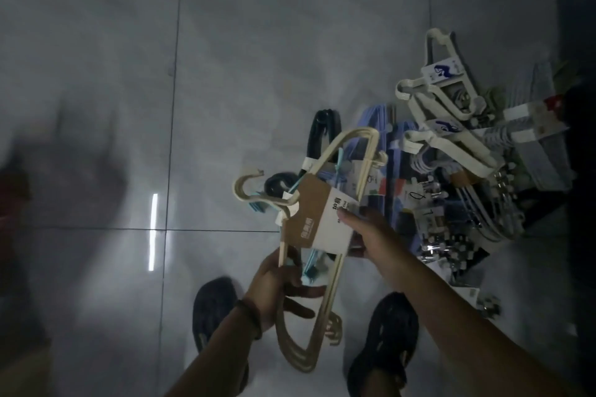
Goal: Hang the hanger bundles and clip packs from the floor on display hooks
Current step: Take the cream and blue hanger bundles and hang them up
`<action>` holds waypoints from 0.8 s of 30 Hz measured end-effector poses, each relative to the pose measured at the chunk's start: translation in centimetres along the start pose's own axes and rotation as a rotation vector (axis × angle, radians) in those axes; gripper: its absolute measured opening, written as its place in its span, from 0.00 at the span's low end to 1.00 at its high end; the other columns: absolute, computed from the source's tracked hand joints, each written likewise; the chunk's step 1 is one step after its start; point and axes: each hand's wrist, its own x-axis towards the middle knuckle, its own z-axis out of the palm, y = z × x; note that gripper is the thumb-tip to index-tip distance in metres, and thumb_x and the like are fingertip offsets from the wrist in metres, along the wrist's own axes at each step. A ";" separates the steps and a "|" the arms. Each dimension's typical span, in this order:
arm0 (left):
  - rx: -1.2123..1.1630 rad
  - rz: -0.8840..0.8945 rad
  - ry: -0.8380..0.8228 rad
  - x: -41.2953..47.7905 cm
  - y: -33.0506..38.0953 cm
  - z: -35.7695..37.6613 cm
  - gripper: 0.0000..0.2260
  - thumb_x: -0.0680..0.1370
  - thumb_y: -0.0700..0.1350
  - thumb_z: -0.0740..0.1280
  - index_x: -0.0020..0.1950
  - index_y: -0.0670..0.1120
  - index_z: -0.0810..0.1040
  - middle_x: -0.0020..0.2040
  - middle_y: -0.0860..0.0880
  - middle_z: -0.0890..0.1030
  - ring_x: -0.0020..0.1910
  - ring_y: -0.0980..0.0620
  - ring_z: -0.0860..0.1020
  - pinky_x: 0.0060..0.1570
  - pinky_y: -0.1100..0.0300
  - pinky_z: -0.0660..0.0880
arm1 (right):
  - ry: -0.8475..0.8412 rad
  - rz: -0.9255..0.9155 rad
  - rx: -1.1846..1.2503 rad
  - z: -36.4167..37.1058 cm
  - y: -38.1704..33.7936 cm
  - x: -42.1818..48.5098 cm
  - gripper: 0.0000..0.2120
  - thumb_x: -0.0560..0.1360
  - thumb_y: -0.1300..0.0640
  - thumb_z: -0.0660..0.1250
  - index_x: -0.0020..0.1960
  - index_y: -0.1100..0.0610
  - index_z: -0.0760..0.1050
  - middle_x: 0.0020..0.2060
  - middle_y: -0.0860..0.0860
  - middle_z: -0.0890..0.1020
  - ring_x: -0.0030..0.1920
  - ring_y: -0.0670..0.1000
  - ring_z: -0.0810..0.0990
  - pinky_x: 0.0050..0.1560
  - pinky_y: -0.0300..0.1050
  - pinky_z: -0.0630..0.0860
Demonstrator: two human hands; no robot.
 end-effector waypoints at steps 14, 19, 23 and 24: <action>-0.003 0.111 0.090 0.9 3.0 -1.0 0.17 0.80 0.43 0.72 0.67 0.54 0.74 0.51 0.50 0.88 0.45 0.48 0.88 0.40 0.56 0.84 | 0.194 -0.167 0.112 5.7 0.5 0.9 0.19 0.75 0.54 0.79 0.63 0.53 0.80 0.54 0.53 0.88 0.52 0.57 0.88 0.53 0.59 0.86; 0.140 0.146 0.222 2.0 3.2 -1.2 0.09 0.83 0.60 0.64 0.62 0.60 0.74 0.50 0.56 0.84 0.49 0.51 0.83 0.52 0.50 0.82 | 0.194 -0.144 0.088 6.6 1.1 1.4 0.34 0.63 0.38 0.82 0.66 0.49 0.80 0.57 0.52 0.87 0.54 0.57 0.88 0.54 0.64 0.85; 0.210 0.183 0.361 3.8 2.9 -1.4 0.13 0.85 0.59 0.60 0.67 0.57 0.74 0.53 0.55 0.83 0.49 0.55 0.81 0.47 0.57 0.81 | 0.143 -0.142 -0.091 6.6 1.0 2.4 0.24 0.76 0.40 0.75 0.66 0.51 0.77 0.57 0.52 0.87 0.51 0.54 0.88 0.51 0.57 0.86; 0.258 0.192 0.383 4.7 2.7 -1.9 0.15 0.85 0.60 0.59 0.68 0.56 0.73 0.56 0.54 0.82 0.50 0.55 0.80 0.46 0.58 0.79 | 0.136 -0.112 -0.173 6.4 1.1 3.1 0.22 0.78 0.40 0.72 0.66 0.51 0.76 0.56 0.53 0.86 0.51 0.54 0.87 0.52 0.59 0.86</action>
